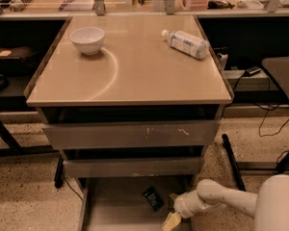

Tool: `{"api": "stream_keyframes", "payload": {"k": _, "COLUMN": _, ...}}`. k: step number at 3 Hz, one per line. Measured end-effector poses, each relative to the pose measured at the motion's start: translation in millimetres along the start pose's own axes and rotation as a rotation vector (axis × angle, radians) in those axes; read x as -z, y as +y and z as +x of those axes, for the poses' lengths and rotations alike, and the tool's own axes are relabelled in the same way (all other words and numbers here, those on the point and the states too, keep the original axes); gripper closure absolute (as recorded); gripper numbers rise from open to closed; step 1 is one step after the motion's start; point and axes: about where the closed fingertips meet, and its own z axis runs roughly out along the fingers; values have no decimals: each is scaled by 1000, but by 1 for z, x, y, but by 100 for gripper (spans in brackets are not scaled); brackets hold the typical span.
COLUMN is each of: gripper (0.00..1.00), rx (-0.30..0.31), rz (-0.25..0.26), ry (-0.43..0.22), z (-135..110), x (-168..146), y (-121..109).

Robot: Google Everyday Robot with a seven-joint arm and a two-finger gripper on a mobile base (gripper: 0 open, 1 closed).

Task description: Pick rxbar blueberry from bottom drawer and place on counter

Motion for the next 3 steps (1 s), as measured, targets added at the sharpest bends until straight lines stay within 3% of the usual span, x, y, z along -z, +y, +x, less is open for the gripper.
{"api": "stream_keyframes", "payload": {"k": 1, "gripper": 0, "rx": -8, "rz": 32, "ry": -56, "z": 12, "x": -48, "y": -11}}
{"api": "stream_keyframes", "payload": {"k": 3, "gripper": 0, "rx": -14, "rz": 3, "ry": -76, "z": 17, "x": -59, "y": 0}}
